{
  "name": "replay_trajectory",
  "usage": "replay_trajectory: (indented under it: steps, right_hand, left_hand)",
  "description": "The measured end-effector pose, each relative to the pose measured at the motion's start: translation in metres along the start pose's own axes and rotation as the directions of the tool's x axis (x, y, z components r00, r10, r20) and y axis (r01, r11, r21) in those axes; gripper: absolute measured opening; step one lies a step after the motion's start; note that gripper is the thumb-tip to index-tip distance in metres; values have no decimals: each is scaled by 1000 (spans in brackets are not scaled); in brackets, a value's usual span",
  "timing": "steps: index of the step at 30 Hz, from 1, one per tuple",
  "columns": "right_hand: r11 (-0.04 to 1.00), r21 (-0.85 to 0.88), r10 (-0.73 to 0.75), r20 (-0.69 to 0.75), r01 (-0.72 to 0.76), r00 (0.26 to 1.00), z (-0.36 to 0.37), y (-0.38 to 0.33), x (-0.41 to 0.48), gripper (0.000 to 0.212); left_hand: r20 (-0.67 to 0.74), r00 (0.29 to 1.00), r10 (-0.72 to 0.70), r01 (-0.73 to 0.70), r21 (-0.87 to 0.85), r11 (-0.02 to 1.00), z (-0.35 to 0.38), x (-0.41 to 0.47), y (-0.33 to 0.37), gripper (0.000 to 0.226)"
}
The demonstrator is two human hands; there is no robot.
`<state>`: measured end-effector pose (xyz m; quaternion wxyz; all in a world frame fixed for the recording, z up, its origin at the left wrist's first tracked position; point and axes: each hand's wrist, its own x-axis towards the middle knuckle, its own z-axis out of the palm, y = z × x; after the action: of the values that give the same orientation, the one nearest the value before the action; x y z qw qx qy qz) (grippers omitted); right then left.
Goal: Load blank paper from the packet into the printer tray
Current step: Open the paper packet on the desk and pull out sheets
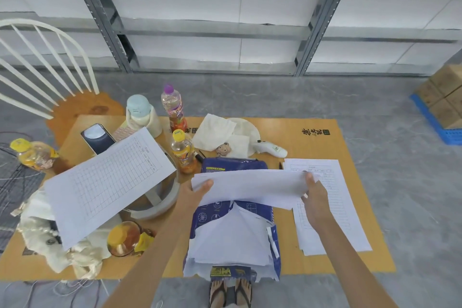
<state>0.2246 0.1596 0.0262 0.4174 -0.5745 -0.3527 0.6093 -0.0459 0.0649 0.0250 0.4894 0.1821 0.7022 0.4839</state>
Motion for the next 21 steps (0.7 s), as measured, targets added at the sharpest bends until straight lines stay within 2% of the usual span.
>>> replay_trajectory:
  steps: [1,3,6,7,9,11,13,16,18,21]
  right_hand:
    - [999,31,7,-23,-6,1000,2,1,3,39]
    - [998,51,28,-67,-25,997,5,4,6,28]
    - [999,42,29,-94,-25,995,11,3,7,17]
    - [999,36,26,-95,-23,995,12,2,7,20]
    - [1000,27,12,-87,-9,996,12,4,8,40]
    - [999,-11,-35,-32,35,999,10,4,7,58]
    - [994,-79,-79,30,81,996,7,5,6,50]
    - [978,-199,-42,113,64,993,-6,9,8,40]
    - [964,-265,22,173,25,985,-16,16,12,37]
    - [936,-353,94,205,-16,974,-21,21,15,24]
  left_hand:
    - [-32,999,14,-15,-23,1000,1,0,3,9]
    - [-63,998,19,-22,-47,999,3,1,4,3]
    - [-118,993,24,-29,-44,999,8,1,1,55]
    - [-162,987,20,-27,-46,999,11,2,2,62]
    - [-211,978,-4,-12,-75,997,14,0,7,62]
    - [-186,983,-3,-6,-48,999,14,-1,9,59]
    - [-135,989,56,-50,46,998,9,-4,12,48]
    - [29,994,106,-109,189,976,-3,-2,9,23]
    - [99,994,54,-76,236,969,-6,2,1,26]
    - [49,999,-20,7,243,970,-5,8,-11,43]
